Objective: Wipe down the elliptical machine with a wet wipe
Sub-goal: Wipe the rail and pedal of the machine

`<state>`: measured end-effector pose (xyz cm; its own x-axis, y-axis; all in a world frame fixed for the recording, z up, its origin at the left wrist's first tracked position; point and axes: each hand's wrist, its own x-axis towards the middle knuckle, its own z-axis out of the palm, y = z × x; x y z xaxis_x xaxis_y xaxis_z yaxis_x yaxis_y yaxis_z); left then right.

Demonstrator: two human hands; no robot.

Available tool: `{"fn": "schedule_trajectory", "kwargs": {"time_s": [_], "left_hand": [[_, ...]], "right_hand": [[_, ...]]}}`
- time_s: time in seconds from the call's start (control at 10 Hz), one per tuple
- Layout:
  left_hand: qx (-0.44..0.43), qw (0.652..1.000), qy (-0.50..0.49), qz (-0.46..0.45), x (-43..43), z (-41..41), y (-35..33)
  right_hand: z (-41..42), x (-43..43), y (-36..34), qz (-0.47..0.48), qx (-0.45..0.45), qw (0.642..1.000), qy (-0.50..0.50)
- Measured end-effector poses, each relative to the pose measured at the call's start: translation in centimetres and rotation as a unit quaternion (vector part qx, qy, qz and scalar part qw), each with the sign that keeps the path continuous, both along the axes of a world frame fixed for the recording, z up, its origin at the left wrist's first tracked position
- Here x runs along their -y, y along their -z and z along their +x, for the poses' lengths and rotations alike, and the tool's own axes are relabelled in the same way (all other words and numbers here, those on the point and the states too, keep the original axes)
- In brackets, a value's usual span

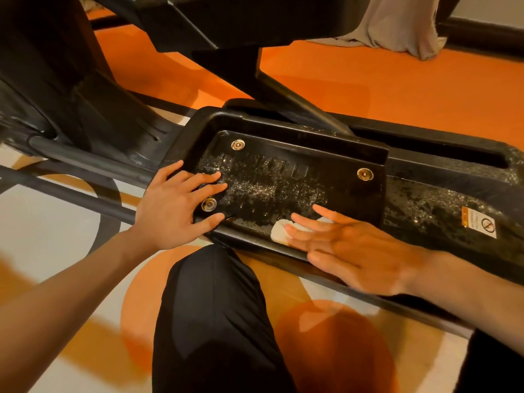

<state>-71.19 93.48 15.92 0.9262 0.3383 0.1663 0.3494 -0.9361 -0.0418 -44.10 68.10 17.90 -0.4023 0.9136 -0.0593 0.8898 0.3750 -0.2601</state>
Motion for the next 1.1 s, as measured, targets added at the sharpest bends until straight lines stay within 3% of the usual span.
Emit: {"fn": "schedule_trajectory", "kwargs": {"time_s": [0.2,0.4,0.6,0.7,0.8,1.1], "left_hand": [[-0.009,1.000,-0.004,-0.002,-0.1,-0.1,0.0],[-0.002,1.000,0.001,-0.003,-0.4,-0.2,0.1],[0.011,1.000,0.007,0.000,-0.4,-0.2,0.2],[0.010,1.000,0.006,0.002,-0.3,-0.1,0.0],[0.007,1.000,0.004,0.000,-0.3,-0.1,0.0],[0.003,1.000,-0.005,-0.005,-0.3,-0.3,0.0]], "right_hand": [[-4.0,-7.1,2.8,0.004,0.075,0.997,-0.021],[-2.4,1.5,-3.0,-0.100,-0.097,0.982,0.128],[-2.2,5.5,-4.9,-0.202,-0.057,0.944,0.254],[-5.2,3.4,-4.9,-0.203,-0.078,0.921,0.323],[-7.6,1.3,-4.1,-0.178,-0.016,0.917,0.358],[-6.7,-4.2,-2.2,-0.087,-0.030,0.846,0.526]]}}
